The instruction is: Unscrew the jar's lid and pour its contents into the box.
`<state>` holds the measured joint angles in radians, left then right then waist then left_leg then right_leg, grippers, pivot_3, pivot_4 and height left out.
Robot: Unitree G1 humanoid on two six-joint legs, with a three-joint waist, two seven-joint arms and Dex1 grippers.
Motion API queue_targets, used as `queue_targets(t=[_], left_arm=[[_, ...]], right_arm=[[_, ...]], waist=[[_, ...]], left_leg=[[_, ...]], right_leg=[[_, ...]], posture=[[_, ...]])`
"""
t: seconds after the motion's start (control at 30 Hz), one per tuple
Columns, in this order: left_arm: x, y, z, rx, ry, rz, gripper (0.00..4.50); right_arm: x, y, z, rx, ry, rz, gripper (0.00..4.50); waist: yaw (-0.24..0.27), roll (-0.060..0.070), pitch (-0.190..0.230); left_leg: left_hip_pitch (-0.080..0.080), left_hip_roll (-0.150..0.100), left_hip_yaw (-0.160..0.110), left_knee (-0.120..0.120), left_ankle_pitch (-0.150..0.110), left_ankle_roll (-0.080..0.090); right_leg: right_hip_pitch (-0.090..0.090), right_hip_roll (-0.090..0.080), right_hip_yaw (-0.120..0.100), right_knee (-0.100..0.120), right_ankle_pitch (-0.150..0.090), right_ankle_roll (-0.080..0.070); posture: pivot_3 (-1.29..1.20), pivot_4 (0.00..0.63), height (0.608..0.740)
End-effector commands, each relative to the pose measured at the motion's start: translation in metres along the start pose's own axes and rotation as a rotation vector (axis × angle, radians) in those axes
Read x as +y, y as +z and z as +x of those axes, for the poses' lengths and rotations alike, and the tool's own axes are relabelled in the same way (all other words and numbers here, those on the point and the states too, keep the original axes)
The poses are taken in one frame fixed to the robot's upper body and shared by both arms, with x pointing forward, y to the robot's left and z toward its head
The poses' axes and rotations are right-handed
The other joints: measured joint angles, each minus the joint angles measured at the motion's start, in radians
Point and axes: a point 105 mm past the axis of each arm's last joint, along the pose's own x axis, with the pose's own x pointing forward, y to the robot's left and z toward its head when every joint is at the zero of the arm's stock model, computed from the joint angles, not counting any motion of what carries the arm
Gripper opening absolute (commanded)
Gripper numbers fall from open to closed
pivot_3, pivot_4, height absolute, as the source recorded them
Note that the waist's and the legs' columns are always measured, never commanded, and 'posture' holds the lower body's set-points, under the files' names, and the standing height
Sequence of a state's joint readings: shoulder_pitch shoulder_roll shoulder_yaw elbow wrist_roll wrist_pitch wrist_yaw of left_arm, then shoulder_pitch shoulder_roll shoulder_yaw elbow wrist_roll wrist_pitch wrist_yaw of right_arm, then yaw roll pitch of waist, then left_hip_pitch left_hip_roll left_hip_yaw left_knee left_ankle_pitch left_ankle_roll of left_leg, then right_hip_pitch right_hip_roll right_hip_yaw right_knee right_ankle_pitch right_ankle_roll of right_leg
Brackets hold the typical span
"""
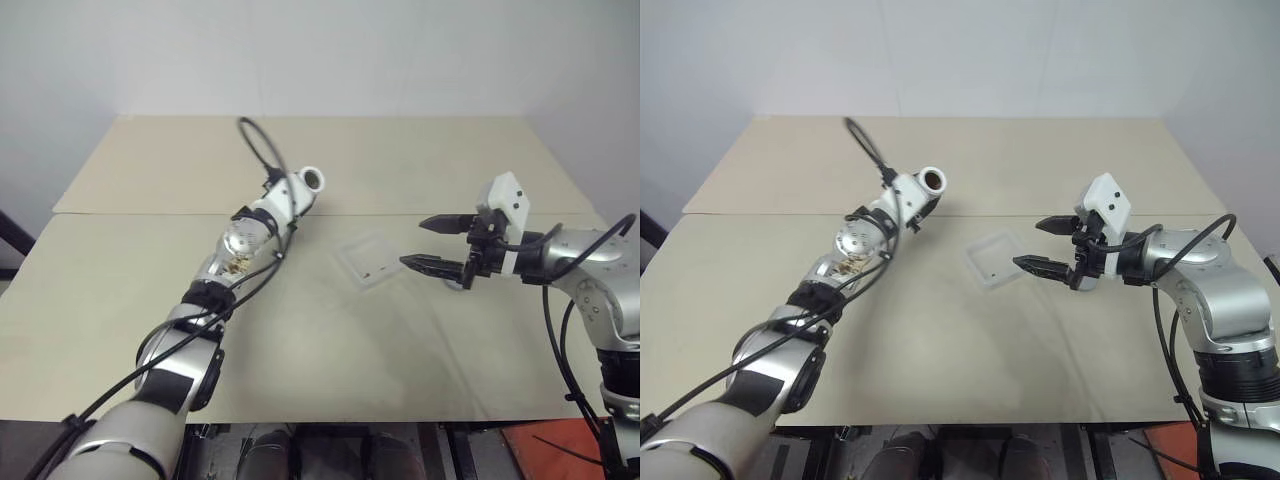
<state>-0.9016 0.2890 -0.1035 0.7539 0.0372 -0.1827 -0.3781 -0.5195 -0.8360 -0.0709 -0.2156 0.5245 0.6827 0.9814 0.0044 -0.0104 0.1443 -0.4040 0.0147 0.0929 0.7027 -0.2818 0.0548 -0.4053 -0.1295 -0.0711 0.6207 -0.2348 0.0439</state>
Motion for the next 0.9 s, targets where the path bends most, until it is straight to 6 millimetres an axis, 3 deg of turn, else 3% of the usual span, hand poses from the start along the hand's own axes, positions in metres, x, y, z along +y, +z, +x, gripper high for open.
queue_targets(t=[0.03, 0.3, 0.53, 0.8, 0.9], left_arm=[[0.011, 0.016, -0.012, -0.053, 0.015, -0.154, 1.93], [0.002, -0.007, -0.034, -0.006, 0.054, -0.337, 1.93], [-0.008, -0.024, -0.039, 0.059, 0.052, -0.323, 1.93], [-0.010, -0.033, -0.046, 0.087, 0.063, -0.333, 4.44], [-0.010, -0.032, -0.048, 0.084, 0.065, -0.332, 4.48]], right_arm=[[-0.003, 0.014, -0.010, -0.036, -0.025, -0.063, 4.48], [-0.003, 0.015, -0.014, -0.037, -0.029, -0.072, 4.48], [-0.003, 0.016, -0.014, -0.040, -0.029, -0.074, 4.48], [-0.001, 0.016, -0.012, -0.045, -0.024, -0.076, 4.50], [-0.001, 0.016, -0.012, -0.046, -0.025, -0.076, 4.50]], waist=[[-0.002, 0.000, 0.000], [0.008, 0.000, 0.000], [0.008, 0.000, 0.000], [0.008, 0.000, 0.000], [0.009, 0.000, 0.000]], left_leg=[[0.001, 0.000, 0.000, 0.000, 0.000, 0.000], [0.004, -0.001, -0.001, 0.000, 0.000, 0.000], [0.004, -0.001, -0.001, 0.000, 0.000, 0.000], [0.004, -0.001, -0.001, 0.000, 0.000, 0.000], [0.004, -0.001, -0.001, 0.000, 0.000, 0.000]], right_leg=[[0.000, 0.000, 0.000, 0.001, 0.000, 0.000], [0.003, 0.000, 0.002, 0.002, 0.000, 0.000], [0.003, 0.000, 0.002, 0.002, 0.000, 0.000], [0.003, 0.000, 0.002, 0.002, 0.000, 0.000], [0.003, 0.000, 0.002, 0.002, 0.000, 0.000]], posture=[[0.00, 0.150, 0.740], [0.00, 0.150, 0.740], [0.00, 0.150, 0.740], [0.00, 0.150, 0.740], [0.00, 0.150, 0.740]])
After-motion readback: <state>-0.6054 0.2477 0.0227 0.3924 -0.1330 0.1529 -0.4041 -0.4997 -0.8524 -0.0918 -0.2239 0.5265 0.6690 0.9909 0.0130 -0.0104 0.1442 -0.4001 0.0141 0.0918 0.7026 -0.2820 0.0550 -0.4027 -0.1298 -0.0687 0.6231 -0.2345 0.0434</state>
